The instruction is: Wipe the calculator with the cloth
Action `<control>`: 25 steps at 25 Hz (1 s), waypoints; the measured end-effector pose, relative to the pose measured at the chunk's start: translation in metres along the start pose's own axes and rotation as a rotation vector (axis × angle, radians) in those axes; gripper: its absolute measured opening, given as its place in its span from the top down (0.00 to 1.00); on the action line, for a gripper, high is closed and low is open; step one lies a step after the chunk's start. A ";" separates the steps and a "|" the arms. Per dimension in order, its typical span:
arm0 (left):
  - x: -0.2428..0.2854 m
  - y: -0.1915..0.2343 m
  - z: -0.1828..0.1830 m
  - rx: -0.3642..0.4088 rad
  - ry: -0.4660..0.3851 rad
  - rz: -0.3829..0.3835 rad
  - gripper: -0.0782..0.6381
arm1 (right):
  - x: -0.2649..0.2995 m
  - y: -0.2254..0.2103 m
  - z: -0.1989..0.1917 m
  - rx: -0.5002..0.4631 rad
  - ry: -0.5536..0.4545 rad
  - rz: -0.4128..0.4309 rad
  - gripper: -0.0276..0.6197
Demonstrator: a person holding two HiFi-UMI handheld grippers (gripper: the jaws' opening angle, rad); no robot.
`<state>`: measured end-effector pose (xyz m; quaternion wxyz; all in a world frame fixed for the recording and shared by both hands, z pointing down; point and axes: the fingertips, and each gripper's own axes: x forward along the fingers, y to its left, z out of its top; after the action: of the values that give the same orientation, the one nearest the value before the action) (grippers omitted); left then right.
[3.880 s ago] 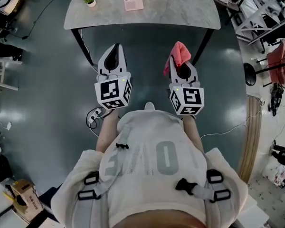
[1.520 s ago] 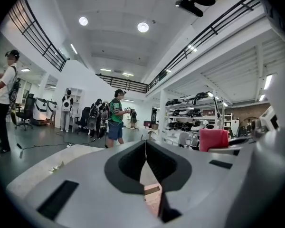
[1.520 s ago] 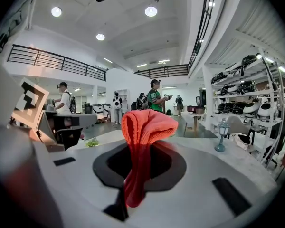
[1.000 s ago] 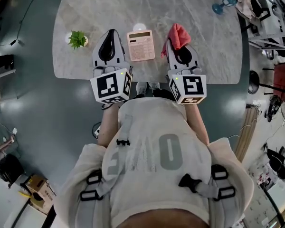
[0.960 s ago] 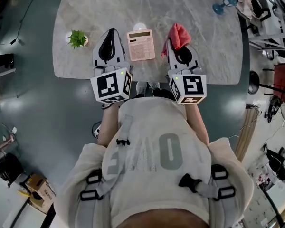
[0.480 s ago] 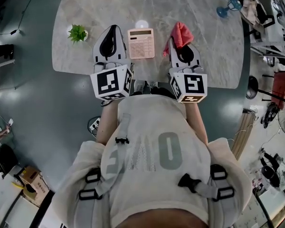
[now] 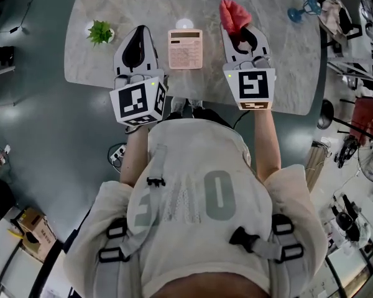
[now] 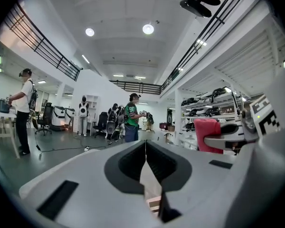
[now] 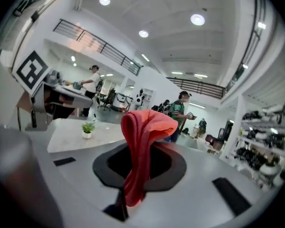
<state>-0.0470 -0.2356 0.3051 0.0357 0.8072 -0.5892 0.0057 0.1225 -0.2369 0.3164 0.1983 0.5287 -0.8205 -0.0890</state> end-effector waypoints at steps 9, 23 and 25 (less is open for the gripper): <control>-0.008 0.021 -0.014 -0.017 0.028 0.045 0.86 | 0.045 0.034 -0.022 -0.567 0.168 0.200 0.87; -0.008 0.017 -0.086 -0.165 0.239 -0.006 0.86 | 0.061 0.063 -0.051 -0.684 0.241 0.321 0.87; -0.010 0.014 -0.106 -0.198 0.295 -0.014 0.85 | 0.060 0.065 -0.053 -0.680 0.245 0.322 0.87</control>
<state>-0.0599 -0.2235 0.4112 0.2013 0.7942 -0.5697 0.0656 0.0694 -0.2604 0.4017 0.4701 0.3041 -0.7868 -0.2598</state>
